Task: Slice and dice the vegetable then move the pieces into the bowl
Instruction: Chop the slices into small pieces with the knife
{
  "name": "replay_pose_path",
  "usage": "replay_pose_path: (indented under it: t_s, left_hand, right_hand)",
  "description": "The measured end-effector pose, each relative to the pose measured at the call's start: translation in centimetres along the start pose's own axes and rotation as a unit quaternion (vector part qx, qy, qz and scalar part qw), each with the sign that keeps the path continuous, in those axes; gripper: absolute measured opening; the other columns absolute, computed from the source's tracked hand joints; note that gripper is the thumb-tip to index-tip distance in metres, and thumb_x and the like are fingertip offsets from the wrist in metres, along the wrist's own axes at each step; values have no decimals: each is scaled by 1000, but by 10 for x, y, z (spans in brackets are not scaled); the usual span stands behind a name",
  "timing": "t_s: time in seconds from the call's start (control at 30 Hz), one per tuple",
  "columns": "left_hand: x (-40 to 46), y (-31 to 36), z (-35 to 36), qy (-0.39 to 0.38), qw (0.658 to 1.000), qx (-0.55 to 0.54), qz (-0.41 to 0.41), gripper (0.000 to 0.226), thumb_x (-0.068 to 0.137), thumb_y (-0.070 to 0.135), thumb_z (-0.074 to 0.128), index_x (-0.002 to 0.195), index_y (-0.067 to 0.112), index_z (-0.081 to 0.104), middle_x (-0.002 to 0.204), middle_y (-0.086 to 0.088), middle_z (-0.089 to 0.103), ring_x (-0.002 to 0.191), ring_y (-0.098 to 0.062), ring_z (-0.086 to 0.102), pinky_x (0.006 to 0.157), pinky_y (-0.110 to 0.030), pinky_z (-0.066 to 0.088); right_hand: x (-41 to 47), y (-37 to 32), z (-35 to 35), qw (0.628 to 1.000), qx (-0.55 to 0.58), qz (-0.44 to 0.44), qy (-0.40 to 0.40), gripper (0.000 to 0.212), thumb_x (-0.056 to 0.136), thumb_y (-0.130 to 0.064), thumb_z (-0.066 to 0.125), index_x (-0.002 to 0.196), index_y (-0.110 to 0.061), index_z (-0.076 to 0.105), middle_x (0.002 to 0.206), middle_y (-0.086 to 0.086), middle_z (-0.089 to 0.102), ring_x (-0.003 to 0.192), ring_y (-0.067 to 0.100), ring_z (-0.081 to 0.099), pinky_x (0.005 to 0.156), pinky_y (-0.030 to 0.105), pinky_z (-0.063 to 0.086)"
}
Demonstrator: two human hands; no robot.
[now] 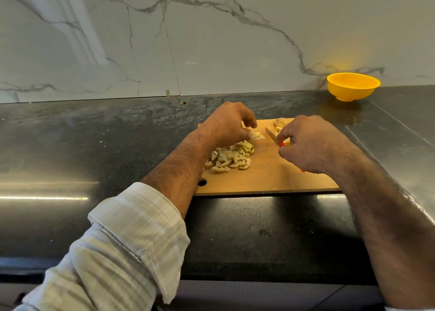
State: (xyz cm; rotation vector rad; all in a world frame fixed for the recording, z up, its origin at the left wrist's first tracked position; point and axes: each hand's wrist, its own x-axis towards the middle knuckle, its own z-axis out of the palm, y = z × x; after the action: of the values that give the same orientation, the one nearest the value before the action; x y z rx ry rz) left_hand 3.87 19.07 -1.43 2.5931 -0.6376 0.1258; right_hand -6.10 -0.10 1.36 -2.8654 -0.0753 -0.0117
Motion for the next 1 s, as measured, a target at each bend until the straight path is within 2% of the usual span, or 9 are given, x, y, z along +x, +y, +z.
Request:
replay_pose_path:
  t_s: [0.1,0.2,0.33,0.47,0.63,0.77,1.0]
  left_hand:
    - [1,-3,-2,8,1000,17,-14,15,91,28,83,105,25,78,101,9,71,92,-5,65,86,-33,61]
    - [3,-2,5,-7,1000,20,-9,10,91,23,82,100,27,81,99,10,72,93,-5,66,87,-35,62]
    - [9,-1,11,-4,1000,17,-1,14,91,17,80,100,27,83,102,11,74,98,-4,65,92,-37,62]
    - [11,-2,13,8,1000,25,-2,16,91,16,77,100,27,84,101,10,75,99,-6,65,91,-38,63]
    - [10,3,12,2,999,37,-2,11,90,20,78,98,25,85,94,11,76,89,-5,66,87,-37,64]
    - [11,5,12,5,999,37,-7,10,90,20,80,97,25,85,94,10,77,89,-7,68,87,-37,64]
    - [12,7,11,8,999,35,0,6,87,20,84,88,25,85,84,16,75,85,-3,66,88,-36,63]
  right_hand:
    - [0,0,1,1000,-5,-11,0,39,94,-31,74,133,-27,71,122,-2,67,95,17,62,75,30,59]
    - [-2,-3,2,999,-9,-28,-13,38,94,-33,72,131,-27,72,115,-4,66,99,17,61,83,33,60]
    - [-4,-3,-2,999,-5,-32,6,36,95,-32,70,131,-29,71,107,-5,64,92,15,62,75,30,57]
    - [-6,-7,0,1000,15,-26,-1,38,94,-30,71,132,-29,70,110,-3,66,92,15,64,80,33,61]
    - [-6,-15,6,1000,-9,-22,-2,37,94,-29,69,130,-25,70,114,0,65,101,18,60,77,30,53]
    - [-7,-19,10,999,-45,-23,-14,34,92,-29,69,125,-22,73,120,3,65,103,21,60,86,36,59]
    - [3,-22,20,999,-40,-15,-20,39,90,-24,71,128,-20,69,103,0,61,91,18,57,76,32,56]
